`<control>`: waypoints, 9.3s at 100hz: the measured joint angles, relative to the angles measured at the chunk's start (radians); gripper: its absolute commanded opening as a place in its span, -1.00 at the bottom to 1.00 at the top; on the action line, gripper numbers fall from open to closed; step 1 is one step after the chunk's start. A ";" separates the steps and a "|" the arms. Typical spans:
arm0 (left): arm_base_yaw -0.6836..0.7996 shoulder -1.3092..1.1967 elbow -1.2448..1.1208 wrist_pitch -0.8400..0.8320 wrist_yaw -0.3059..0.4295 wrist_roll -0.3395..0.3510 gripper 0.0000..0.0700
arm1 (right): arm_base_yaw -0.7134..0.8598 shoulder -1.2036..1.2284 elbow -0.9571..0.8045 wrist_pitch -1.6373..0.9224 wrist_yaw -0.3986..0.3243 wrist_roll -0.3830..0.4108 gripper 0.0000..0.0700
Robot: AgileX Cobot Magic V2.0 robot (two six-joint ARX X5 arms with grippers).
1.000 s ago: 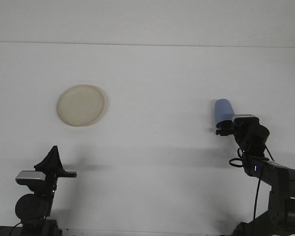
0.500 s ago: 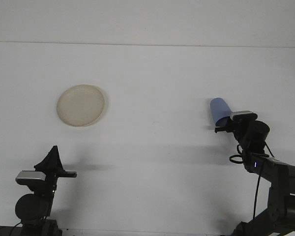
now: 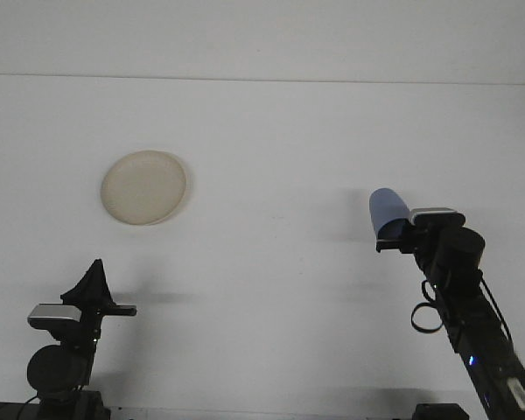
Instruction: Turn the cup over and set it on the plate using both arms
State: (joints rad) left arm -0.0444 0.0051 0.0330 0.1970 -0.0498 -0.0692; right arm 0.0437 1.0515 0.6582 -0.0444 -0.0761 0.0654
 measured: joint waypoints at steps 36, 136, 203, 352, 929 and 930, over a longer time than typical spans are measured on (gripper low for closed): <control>0.000 0.000 0.000 0.000 0.000 0.000 -0.97 | 0.319 -0.166 0.338 -0.724 0.055 0.245 -1.00; 0.000 0.000 0.000 0.000 0.000 0.000 -0.97 | 0.767 0.605 0.779 -1.201 0.000 0.421 -1.00; 0.000 0.000 0.000 0.000 0.000 0.000 -0.97 | 0.768 0.658 0.779 -1.185 -0.011 0.384 -0.92; 0.000 0.000 0.000 0.000 0.000 0.000 -0.97 | 0.337 0.368 0.882 -1.292 0.081 0.035 0.38; -0.823 1.752 1.412 -1.036 0.154 -0.080 0.46 | 0.061 -0.576 -0.090 -0.286 0.107 -0.114 0.37; -0.823 1.752 1.412 -1.036 0.154 -0.080 0.40 | 0.061 -0.576 -0.090 -0.286 0.106 -0.114 0.37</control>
State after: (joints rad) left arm -0.8673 1.7576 1.4448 -0.8391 0.1043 -0.1490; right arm 0.1047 0.4755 0.5678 -0.3305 0.0303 -0.0483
